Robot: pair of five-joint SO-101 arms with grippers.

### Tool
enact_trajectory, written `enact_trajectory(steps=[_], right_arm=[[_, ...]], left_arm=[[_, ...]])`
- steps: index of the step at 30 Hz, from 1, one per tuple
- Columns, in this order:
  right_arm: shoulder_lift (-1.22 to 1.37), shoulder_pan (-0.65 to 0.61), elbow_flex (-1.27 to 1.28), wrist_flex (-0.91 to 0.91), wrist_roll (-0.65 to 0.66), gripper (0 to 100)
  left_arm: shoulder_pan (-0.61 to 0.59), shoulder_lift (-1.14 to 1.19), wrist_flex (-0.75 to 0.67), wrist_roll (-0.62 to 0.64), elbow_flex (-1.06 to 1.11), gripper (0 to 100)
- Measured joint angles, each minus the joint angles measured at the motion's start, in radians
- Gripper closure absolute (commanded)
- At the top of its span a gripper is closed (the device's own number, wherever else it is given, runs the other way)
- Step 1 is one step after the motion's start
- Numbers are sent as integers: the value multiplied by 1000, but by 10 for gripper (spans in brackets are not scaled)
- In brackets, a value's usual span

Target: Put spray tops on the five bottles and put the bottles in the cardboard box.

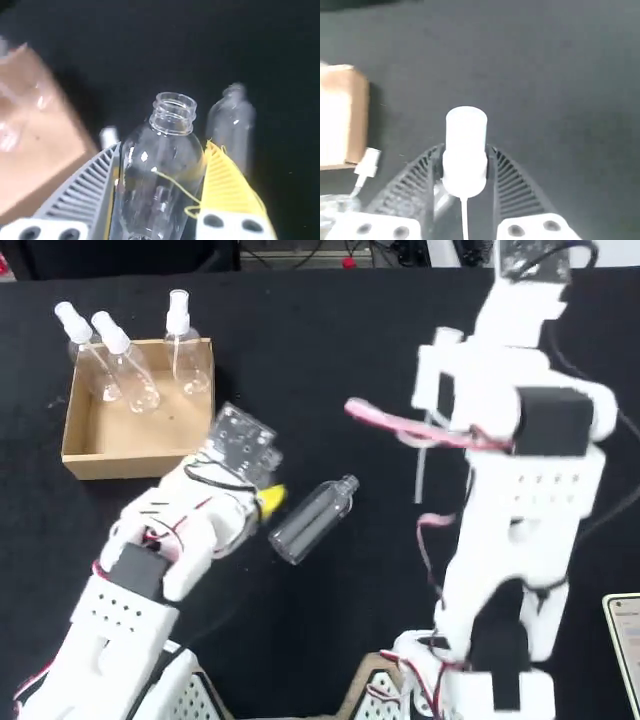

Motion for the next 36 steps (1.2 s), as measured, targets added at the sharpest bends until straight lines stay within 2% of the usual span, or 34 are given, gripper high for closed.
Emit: enact_trajectory(steps=[6,14,20,26,30,36], right_arm=[[-80,-112,0,-2,-140,987],[-80,-252,0,-101,-292,987],[-80,-318,0,-199,-330,987],[-80,-370,28,-288,-333,987],[-80,-399,135,-379,-333,987],[-130,-400,282,-499,-333,987]], left_arm=[[34,-91,-40,101,83,967],[37,-476,-43,137,278,967],[35,-724,-43,137,377,967],[35,-736,-43,152,382,967],[37,-736,-43,201,382,967],[37,-736,-43,210,382,967]])
